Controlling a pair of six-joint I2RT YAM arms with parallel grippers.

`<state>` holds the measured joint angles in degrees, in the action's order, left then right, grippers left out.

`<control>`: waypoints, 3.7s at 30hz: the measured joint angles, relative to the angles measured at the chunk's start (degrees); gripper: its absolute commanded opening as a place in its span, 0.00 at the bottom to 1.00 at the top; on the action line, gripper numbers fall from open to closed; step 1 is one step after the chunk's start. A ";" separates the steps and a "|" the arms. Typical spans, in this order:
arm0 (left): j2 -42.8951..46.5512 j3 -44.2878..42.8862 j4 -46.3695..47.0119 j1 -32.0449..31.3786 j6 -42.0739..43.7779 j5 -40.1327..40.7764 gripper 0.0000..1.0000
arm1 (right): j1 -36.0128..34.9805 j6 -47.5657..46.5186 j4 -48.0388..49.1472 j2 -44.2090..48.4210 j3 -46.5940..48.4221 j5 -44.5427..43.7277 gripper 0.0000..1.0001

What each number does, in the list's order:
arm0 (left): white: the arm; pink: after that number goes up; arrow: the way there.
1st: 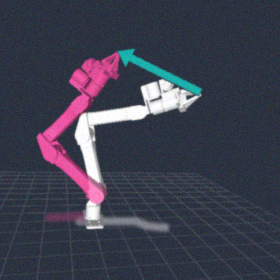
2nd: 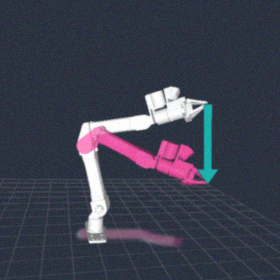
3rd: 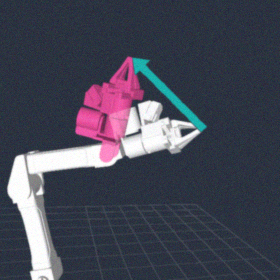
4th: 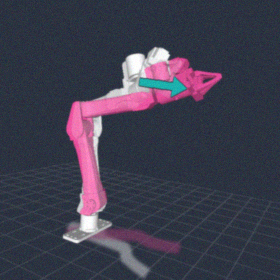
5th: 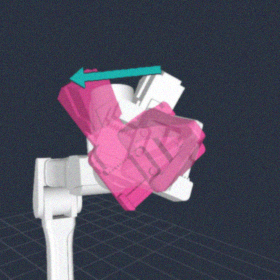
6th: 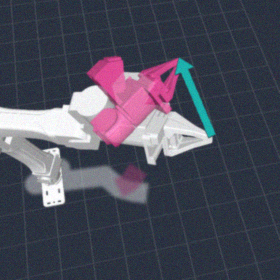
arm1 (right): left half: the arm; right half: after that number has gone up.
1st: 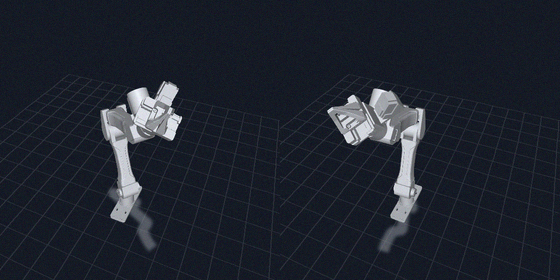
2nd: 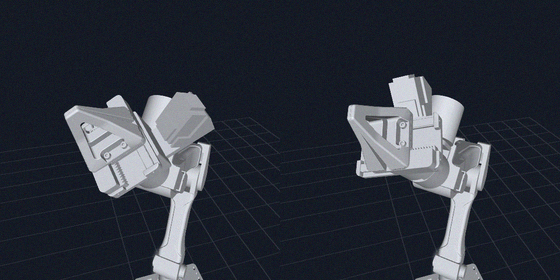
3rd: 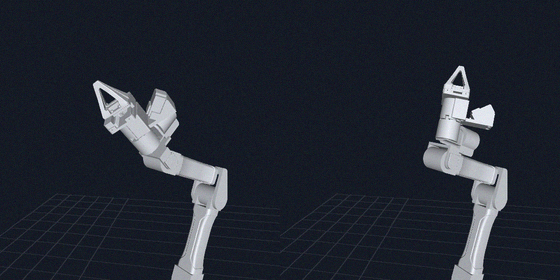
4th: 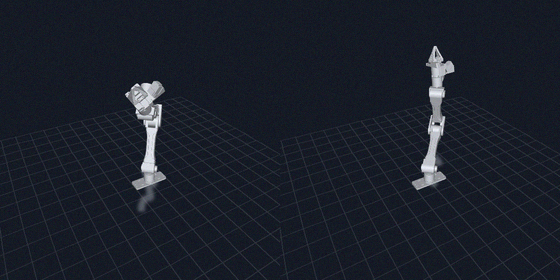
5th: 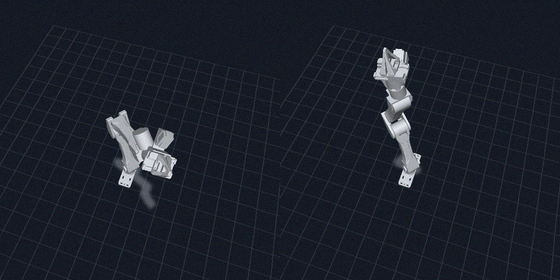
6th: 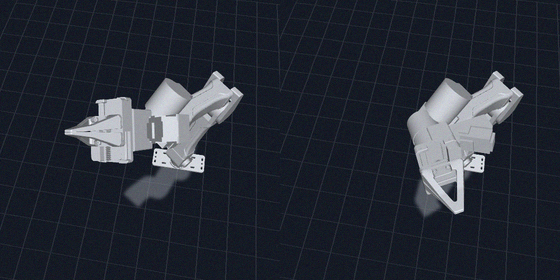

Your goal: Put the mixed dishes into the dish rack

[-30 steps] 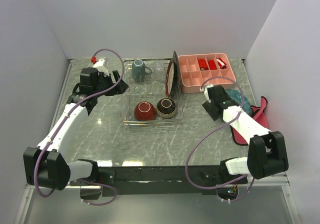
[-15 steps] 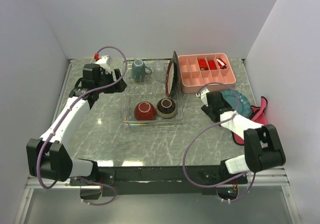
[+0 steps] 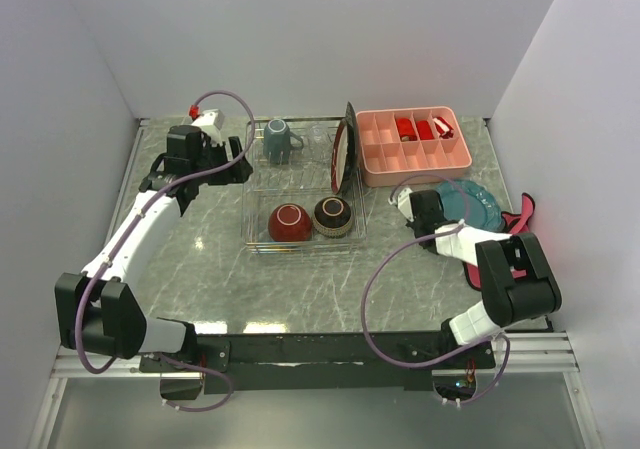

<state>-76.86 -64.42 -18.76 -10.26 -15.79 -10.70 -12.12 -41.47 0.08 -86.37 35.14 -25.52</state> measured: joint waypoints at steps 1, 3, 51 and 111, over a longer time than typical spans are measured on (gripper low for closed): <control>0.00 0.00 0.00 0.04 -0.04 0.00 0.78 | 0.02 -0.74 0.59 0.00 -0.94 -0.11 0.02; 0.00 0.00 0.00 0.11 -0.17 -0.02 0.78 | -0.17 -2.56 1.99 0.35 -2.51 -1.09 0.00; 13.20 16.83 11.04 -5.38 -9.97 -19.37 0.84 | -10.01 8.15 -47.98 33.79 9.29 36.22 0.63; -8.28 -3.21 4.39 -0.33 8.17 -16.28 0.88 | 32.44 -5.79 -73.59 -38.93 46.49 68.98 0.22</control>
<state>-85.14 -67.64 -14.37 -10.59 -7.62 -26.98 20.32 -47.27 -73.52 -125.29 81.62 43.46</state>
